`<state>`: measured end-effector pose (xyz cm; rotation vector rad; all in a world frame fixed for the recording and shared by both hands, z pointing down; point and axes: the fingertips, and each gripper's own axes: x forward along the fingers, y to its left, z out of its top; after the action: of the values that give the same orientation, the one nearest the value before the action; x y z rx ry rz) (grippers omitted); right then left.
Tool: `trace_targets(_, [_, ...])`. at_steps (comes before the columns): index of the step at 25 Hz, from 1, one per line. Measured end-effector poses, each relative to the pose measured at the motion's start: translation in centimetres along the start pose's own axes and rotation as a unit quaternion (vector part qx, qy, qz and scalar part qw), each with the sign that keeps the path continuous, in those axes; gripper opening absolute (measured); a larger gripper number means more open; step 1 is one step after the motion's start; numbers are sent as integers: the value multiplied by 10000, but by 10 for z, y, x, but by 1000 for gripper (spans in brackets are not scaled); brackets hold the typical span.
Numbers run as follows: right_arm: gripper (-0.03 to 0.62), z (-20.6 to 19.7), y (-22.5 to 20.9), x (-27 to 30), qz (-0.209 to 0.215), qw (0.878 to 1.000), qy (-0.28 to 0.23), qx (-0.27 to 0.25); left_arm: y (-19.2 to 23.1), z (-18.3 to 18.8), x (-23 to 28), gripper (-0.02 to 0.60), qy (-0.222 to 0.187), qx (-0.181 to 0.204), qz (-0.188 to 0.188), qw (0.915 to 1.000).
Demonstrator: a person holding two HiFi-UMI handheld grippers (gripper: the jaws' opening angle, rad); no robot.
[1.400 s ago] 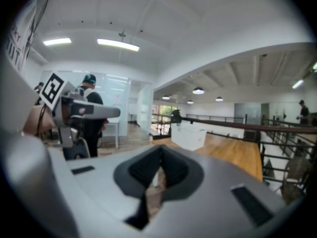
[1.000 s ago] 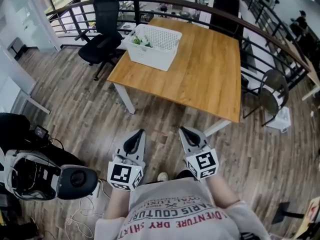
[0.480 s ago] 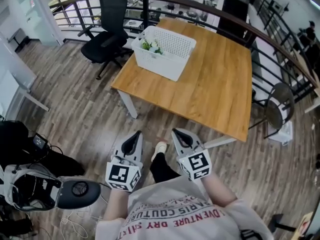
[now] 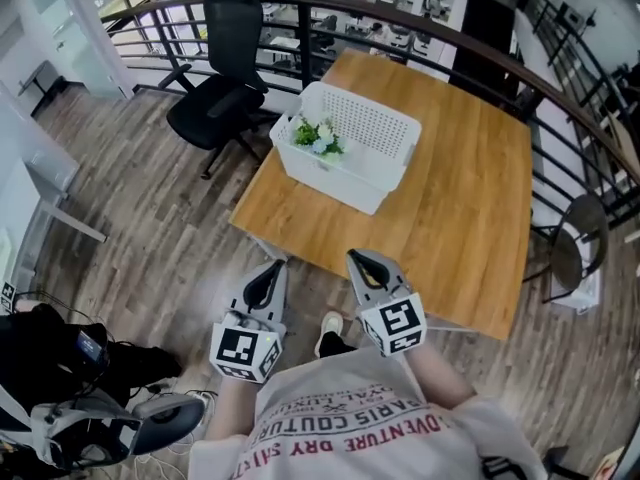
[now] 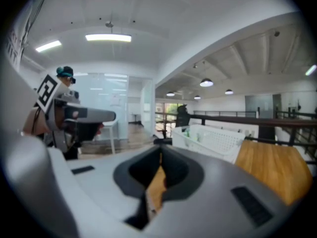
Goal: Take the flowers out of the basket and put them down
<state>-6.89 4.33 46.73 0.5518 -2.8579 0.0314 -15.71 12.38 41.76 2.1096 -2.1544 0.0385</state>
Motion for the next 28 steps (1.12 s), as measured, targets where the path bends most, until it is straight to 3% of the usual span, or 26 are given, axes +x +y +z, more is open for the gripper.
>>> trace_targets(7, [29, 48, -84, 88, -51, 9997, 147, 163, 49, 45, 127, 25, 225, -11, -198, 9996])
trace_targets(11, [28, 68, -109, 111, -135, 9995, 211, 205, 71, 59, 160, 25, 316, -69, -301, 9990])
trace_targets(16, [29, 72, -127, 133, -625, 9977, 124, 224, 102, 48, 179, 25, 254, -104, -494, 9984])
trace_targets(21, [29, 75, -152, 161, -1075, 9938, 151, 251, 125, 48, 223, 25, 225, -20, -1033, 9944])
trace_targets(26, [29, 77, -189, 189, -1656, 9841, 442, 464, 148, 63, 271, 25, 171, 146, -1496, 9885])
trace_targets(28, [29, 72, -199, 205, -1706, 9814, 699, 537, 161, 65, 288, 25, 199, 157, -1642, 9861])
